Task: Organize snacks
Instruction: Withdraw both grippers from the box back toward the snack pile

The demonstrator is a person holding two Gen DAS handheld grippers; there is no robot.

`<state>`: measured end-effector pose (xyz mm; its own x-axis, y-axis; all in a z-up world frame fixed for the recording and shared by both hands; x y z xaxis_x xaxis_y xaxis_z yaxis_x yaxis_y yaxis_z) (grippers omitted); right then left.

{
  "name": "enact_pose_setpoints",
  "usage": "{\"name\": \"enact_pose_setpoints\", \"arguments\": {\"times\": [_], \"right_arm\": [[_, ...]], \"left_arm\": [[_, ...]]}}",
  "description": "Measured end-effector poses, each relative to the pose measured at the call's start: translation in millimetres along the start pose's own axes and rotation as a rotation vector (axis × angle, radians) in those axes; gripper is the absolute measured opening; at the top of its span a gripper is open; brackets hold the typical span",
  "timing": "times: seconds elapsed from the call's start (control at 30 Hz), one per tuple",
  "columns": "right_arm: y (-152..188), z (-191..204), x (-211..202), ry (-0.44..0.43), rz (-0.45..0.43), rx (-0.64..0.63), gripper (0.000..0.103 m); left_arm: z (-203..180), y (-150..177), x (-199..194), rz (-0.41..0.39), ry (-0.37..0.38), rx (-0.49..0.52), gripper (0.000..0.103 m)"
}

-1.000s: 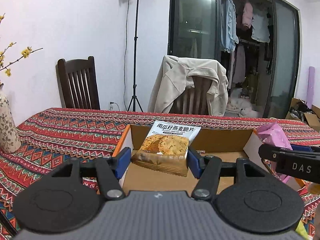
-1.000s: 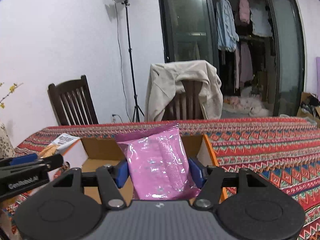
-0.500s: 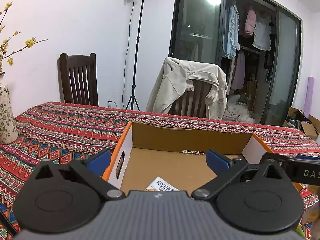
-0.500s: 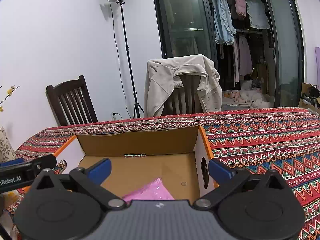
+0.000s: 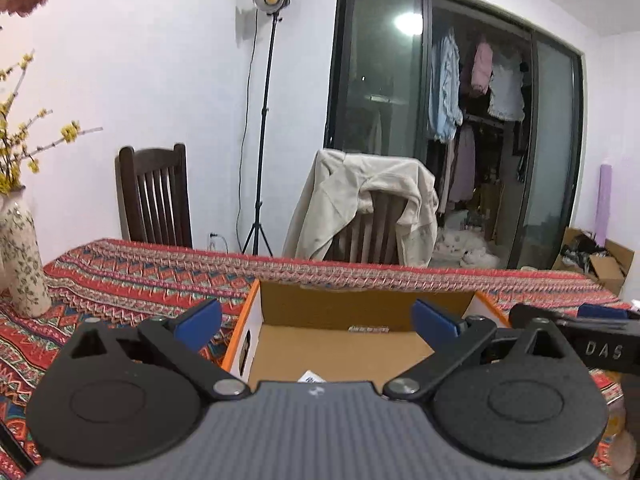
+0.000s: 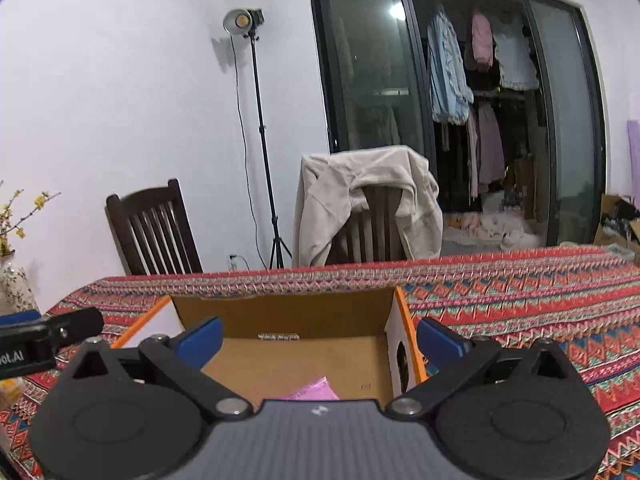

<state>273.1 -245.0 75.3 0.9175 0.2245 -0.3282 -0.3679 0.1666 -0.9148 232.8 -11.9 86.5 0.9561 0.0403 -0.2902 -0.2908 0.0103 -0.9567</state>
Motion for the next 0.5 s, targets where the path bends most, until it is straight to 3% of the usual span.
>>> {"name": "enact_pose_setpoints", "arguments": {"times": [0.23,0.5], "right_arm": [[-1,12,-42,-0.035,-0.037,-0.042,0.103],[31,19,-84,-0.053,-0.035,-0.111,0.103]], "left_arm": [[4,-5,-39,-0.04,0.02,0.008,0.103],[15,26,-70,-0.014,0.012,0.057,0.103]]}}
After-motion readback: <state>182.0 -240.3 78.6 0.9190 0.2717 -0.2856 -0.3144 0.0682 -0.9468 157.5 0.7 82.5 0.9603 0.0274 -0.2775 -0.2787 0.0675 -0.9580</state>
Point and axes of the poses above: each gripper's, at about its wrist camera, not at the fingertips, and x roughly the way its jaws point, z to its left, y to its underside, the point moved 3 cm from there along x, roughly the way its jaws point, and after that the axes turned 6 degrees about x, right-handed, at the moved point
